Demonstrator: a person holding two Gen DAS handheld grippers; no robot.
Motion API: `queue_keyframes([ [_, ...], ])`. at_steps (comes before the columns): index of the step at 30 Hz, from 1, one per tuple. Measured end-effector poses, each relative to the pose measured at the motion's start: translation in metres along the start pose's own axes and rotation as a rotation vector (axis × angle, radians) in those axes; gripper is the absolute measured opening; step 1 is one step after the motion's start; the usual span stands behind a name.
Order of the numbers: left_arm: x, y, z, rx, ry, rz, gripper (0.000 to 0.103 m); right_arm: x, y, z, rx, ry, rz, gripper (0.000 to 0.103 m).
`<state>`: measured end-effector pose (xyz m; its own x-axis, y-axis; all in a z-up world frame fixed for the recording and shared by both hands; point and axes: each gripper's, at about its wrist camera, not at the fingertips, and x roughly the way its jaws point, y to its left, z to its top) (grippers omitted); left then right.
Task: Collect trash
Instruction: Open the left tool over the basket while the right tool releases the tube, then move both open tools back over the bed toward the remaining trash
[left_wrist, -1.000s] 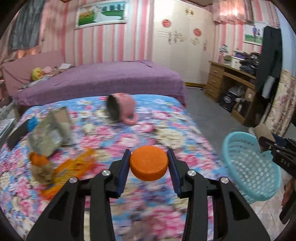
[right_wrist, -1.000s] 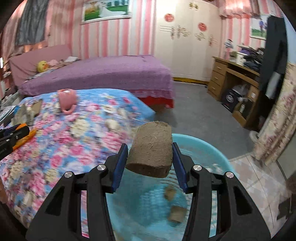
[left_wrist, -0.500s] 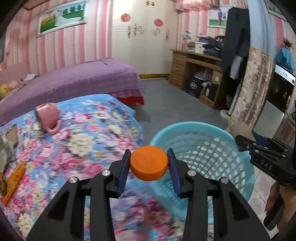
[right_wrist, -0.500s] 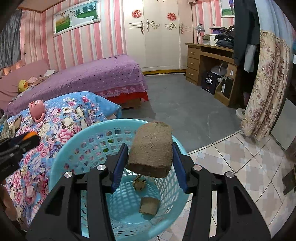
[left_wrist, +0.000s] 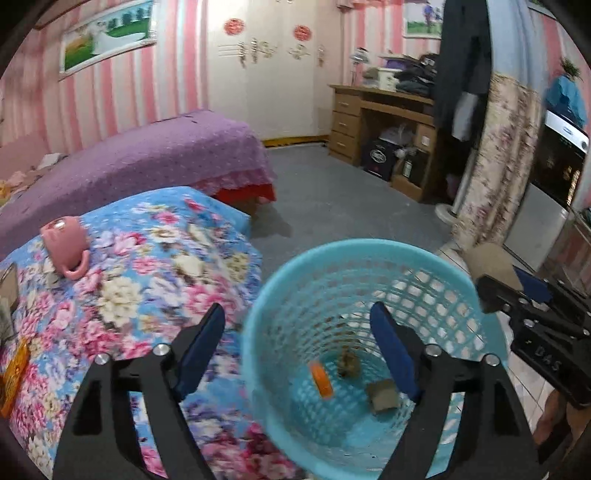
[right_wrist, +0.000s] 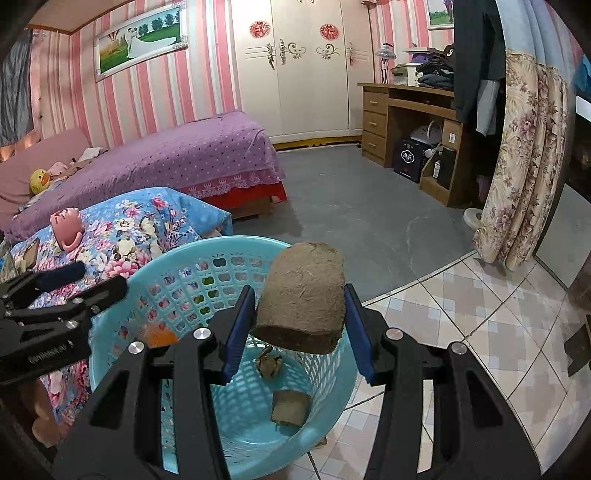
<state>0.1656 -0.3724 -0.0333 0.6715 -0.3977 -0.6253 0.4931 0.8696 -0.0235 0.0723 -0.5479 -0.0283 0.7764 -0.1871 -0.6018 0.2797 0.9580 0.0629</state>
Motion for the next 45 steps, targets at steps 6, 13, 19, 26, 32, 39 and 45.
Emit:
queue_keyframes([
  [6,-0.012,0.029,0.003,-0.016,-0.042,0.056,0.087,0.001,0.004,0.001,-0.004,-0.005,-0.004,0.049],
  [13,-0.023,0.064,-0.004,-0.052,-0.067,0.105,0.090,0.008,0.024,0.006,-0.023,-0.014,-0.008,0.050],
  [19,-0.029,0.088,-0.014,-0.079,-0.056,0.123,0.090,0.011,0.036,0.010,-0.023,-0.038,-0.060,0.081],
  [26,-0.048,0.109,-0.016,-0.094,-0.074,0.140,0.091,0.002,0.051,0.015,0.049,-0.070,-0.055,0.099],
  [32,-0.075,0.132,-0.018,-0.087,-0.099,0.194,0.092,0.001,0.088,0.019,0.038,-0.059,-0.043,0.099],
  [39,-0.108,0.175,-0.031,-0.111,-0.098,0.260,0.093,-0.009,0.148,0.021,-0.028,-0.070,0.016,0.099],
  [45,-0.135,0.220,-0.051,-0.121,-0.086,0.347,0.093,-0.011,0.210,0.017,-0.051,-0.067,0.094,0.099],
])
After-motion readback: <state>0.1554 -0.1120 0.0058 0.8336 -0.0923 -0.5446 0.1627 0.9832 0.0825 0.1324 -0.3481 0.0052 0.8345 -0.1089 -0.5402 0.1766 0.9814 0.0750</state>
